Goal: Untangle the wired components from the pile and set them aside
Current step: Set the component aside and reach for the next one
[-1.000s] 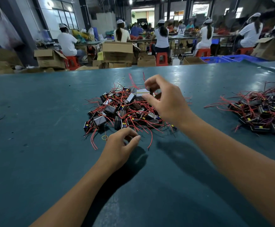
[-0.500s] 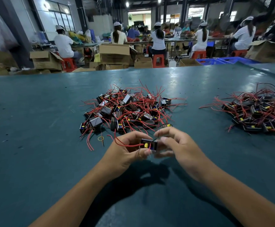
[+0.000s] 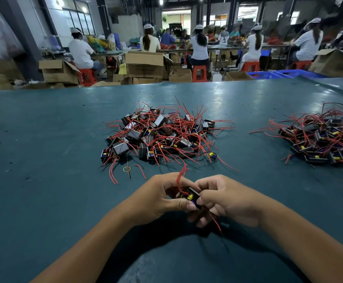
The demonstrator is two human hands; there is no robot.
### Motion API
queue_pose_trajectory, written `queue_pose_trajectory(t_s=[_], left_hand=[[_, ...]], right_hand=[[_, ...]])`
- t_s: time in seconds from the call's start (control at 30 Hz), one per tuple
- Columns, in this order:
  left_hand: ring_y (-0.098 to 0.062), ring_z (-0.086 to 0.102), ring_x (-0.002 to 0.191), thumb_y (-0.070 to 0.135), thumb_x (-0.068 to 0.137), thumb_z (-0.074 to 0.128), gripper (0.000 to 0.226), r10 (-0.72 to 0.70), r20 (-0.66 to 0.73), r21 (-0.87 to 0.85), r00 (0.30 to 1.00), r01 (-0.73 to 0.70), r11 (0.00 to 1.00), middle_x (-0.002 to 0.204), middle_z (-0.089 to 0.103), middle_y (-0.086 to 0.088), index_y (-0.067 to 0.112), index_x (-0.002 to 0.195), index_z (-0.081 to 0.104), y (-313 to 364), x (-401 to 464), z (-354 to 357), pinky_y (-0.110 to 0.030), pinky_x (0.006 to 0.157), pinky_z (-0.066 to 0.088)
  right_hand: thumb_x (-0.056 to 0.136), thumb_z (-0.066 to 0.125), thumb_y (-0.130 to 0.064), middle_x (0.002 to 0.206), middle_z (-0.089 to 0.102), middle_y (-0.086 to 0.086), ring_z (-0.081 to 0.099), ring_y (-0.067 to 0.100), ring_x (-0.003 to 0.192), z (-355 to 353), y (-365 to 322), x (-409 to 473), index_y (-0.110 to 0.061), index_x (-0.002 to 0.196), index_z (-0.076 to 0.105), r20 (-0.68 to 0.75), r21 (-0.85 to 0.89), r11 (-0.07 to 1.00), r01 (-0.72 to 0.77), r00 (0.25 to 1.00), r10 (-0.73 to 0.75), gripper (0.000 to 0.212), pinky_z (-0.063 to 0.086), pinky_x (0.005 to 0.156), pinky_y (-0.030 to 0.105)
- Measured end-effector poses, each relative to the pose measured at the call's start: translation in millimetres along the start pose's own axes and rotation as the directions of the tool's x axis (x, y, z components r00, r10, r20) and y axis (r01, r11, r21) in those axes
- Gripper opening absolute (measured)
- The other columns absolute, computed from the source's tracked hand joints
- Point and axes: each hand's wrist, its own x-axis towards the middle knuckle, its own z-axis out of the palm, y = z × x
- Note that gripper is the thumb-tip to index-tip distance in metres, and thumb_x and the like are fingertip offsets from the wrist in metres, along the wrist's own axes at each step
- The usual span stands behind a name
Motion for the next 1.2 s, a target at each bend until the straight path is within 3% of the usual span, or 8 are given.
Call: queue_pose_trajectory(t_s=[0.1,0.3,0.47,0.63,0.73,0.83,1.03,1.2], left_hand=[[-0.009,0.058,0.082,0.022,0.079,0.083,0.032,0.033,-0.015,0.023,0.999,-0.033,0.999,0.086,0.060,0.011,0.016,0.109,0.074,0,0,0,-0.028,0.076,0.049],[0.000,0.057,0.081,0.016,0.078,0.081,0.034,0.021,-0.016,0.003,1.000,-0.021,1.000,0.084,0.060,0.021,0.008,0.109,0.073,0,0,-3,-0.017,0.077,0.044],[0.001,0.057,0.080,0.015,0.079,0.081,0.032,0.039,-0.027,0.031,0.999,-0.039,0.999,0.084,0.060,0.020,0.009,0.109,0.073,1,0,-4,-0.015,0.076,0.043],[-0.024,0.060,0.082,0.023,0.079,0.081,0.033,0.055,-0.024,0.054,0.998,-0.053,0.997,0.086,0.061,-0.006,0.014,0.109,0.074,0,0,-6,-0.029,0.076,0.047],[-0.005,0.059,0.082,0.019,0.080,0.080,0.034,0.025,0.008,0.007,1.000,-0.025,1.000,0.086,0.062,0.015,0.010,0.111,0.073,0,-1,-5,-0.020,0.077,0.045],[0.001,0.059,0.082,0.015,0.081,0.079,0.033,0.014,0.015,-0.032,1.000,-0.014,0.999,0.086,0.064,0.020,0.005,0.111,0.071,0,-2,-7,-0.014,0.077,0.044],[-0.019,0.062,0.082,0.022,0.078,0.082,0.030,0.051,-0.005,0.021,0.999,-0.050,0.999,0.087,0.063,-0.007,0.017,0.107,0.075,3,-1,-5,-0.028,0.077,0.049],[-0.028,0.064,0.088,0.023,0.079,0.082,0.030,0.026,-0.005,0.056,1.000,-0.025,0.998,0.091,0.066,-0.007,0.017,0.108,0.074,-2,-4,-12,-0.036,0.080,0.050]], right_hand=[[0.093,0.063,-0.005,0.082,0.067,0.011,0.068,0.024,0.071,5,0,0,0.011,0.110,0.057,-0.022,0.007,1.000,0.024,0.999,-0.023,0.024,0.058,0.063,0.031],[0.091,0.063,-0.009,0.084,0.066,0.014,0.067,0.023,0.069,6,-4,-1,0.016,0.111,0.055,-0.043,-0.016,0.998,0.059,0.997,-0.059,0.033,0.056,0.066,0.030],[0.095,0.059,-0.003,0.081,0.066,0.011,0.066,0.022,0.065,10,0,1,0.010,0.106,0.058,-0.095,-0.035,0.994,0.101,0.990,-0.104,0.016,0.055,0.062,0.028],[0.095,0.059,-0.003,0.081,0.066,0.013,0.066,0.023,0.064,12,1,1,0.011,0.106,0.056,-0.106,-0.050,0.994,0.098,0.989,-0.103,0.017,0.055,0.061,0.028],[0.097,0.057,-0.006,0.083,0.067,0.011,0.068,0.022,0.066,13,1,-2,0.009,0.107,0.056,-0.076,-0.043,0.994,0.097,0.992,-0.100,0.017,0.057,0.063,0.029],[0.099,0.055,-0.009,0.083,0.067,0.011,0.067,0.022,0.067,13,1,-3,0.008,0.107,0.057,-0.069,-0.037,0.992,0.121,0.990,-0.123,0.019,0.057,0.063,0.028],[0.096,0.058,-0.003,0.075,0.064,0.013,0.063,0.022,0.057,14,3,0,0.002,0.095,0.057,-0.132,-0.086,0.986,0.143,0.979,-0.154,0.005,0.053,0.053,0.026],[0.096,0.060,-0.007,0.078,0.066,0.012,0.065,0.021,0.061,18,7,4,0.004,0.102,0.057,-0.138,-0.029,0.992,0.121,0.983,-0.124,0.013,0.055,0.057,0.027]])
